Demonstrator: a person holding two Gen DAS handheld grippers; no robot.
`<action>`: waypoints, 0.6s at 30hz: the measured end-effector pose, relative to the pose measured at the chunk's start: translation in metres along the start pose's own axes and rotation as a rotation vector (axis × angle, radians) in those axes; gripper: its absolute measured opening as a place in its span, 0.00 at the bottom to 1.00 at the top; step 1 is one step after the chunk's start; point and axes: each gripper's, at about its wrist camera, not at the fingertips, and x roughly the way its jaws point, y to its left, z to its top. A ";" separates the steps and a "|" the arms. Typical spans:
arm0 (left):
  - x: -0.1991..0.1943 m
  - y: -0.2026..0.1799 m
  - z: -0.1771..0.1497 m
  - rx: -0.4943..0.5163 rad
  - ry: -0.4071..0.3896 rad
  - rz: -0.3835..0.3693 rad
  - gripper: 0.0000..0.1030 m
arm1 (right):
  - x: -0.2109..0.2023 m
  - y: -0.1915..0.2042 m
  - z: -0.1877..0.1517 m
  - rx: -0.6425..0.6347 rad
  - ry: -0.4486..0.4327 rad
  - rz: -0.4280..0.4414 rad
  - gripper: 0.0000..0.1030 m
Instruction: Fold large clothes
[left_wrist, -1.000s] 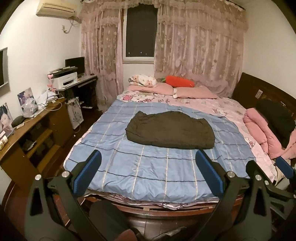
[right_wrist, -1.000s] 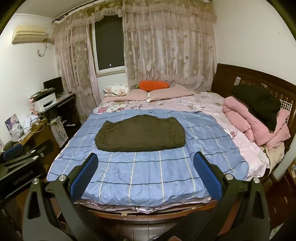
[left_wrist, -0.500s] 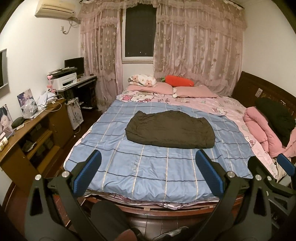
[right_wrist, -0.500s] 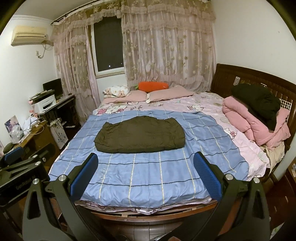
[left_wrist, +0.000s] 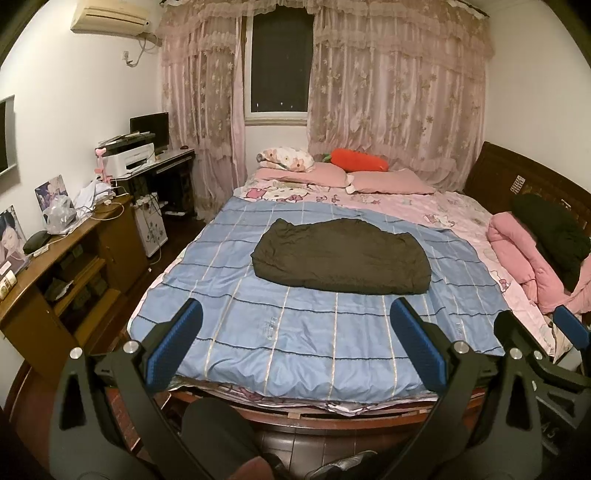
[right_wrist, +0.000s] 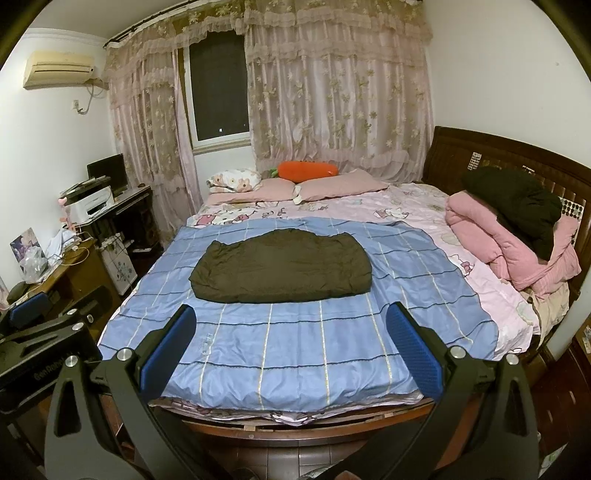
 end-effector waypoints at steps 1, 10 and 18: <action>0.000 -0.001 0.000 -0.001 0.002 -0.001 0.98 | 0.000 0.000 0.001 0.001 -0.001 0.001 0.99; 0.000 0.001 -0.003 0.002 0.001 0.001 0.98 | -0.001 0.001 0.001 0.005 -0.005 -0.003 0.99; 0.001 0.001 -0.002 -0.003 0.003 -0.001 0.98 | -0.002 0.000 0.002 0.004 -0.007 -0.004 0.99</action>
